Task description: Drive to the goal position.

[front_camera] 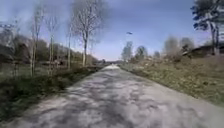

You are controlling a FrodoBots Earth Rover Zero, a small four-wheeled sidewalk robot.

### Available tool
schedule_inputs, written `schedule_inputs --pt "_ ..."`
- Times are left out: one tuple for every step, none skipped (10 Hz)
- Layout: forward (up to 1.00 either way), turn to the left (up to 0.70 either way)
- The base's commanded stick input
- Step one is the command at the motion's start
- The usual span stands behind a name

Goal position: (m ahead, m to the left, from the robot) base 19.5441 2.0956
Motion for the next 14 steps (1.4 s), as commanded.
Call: schedule_inputs --pt "0.85 0.0" --pt "0.85 0.0" --pt "0.85 0.0" --pt "0.85 0.0" --pt "0.85 0.0" --pt "0.85 0.0" --pt "0.85 0.0" --pt "0.85 0.0" --pt "0.85 0.0" --pt "0.85 0.0" --pt "0.85 0.0" --pt "0.85 0.0" --pt "0.85 0.0" --pt "0.85 0.0"
